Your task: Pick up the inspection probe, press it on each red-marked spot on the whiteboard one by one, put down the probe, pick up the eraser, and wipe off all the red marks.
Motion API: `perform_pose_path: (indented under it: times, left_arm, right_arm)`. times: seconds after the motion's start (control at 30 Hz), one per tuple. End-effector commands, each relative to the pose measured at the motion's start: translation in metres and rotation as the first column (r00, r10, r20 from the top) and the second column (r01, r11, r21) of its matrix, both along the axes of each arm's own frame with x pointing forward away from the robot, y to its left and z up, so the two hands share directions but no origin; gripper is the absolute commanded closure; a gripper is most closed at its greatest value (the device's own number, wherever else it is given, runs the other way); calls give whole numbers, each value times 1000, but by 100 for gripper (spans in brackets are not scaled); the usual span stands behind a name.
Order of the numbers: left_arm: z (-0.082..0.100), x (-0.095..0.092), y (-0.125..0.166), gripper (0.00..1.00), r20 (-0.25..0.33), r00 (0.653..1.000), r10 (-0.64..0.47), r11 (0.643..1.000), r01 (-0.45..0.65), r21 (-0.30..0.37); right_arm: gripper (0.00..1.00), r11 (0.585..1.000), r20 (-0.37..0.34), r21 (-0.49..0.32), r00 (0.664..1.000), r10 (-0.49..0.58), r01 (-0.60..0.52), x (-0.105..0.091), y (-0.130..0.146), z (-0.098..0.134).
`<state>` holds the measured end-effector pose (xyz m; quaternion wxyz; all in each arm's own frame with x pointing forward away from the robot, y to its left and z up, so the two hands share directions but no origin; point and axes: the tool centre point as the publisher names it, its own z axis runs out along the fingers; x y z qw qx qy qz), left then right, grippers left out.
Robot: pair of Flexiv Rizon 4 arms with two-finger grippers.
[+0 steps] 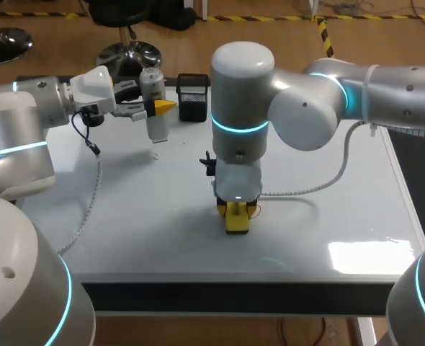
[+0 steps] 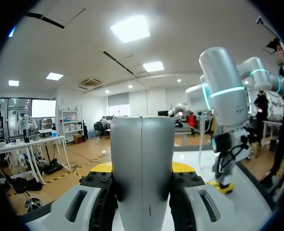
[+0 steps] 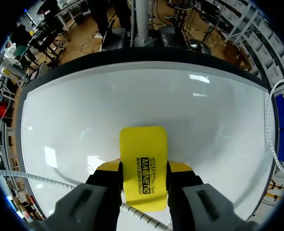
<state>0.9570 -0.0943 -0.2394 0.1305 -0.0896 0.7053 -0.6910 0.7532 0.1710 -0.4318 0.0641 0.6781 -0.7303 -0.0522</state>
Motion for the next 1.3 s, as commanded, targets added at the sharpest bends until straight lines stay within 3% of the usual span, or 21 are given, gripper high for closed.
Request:
perform_pose_path:
  times: [0.03,0.6,1.3]
  left_arm:
    - [1,0,0,100,2,1000,1,1000,-1,-2]
    - [1,0,0,100,2,1000,1,1000,-1,-2]
    - [1,0,0,100,2,1000,1,1000,-1,-2]
  right_arm:
    - [100,1000,0,-4,1000,-1,1,3,-7,-7]
    - [100,997,-12,-47,998,-68,67,13,-41,-30]
    - [100,987,-44,-98,990,-131,126,4,-73,-52]
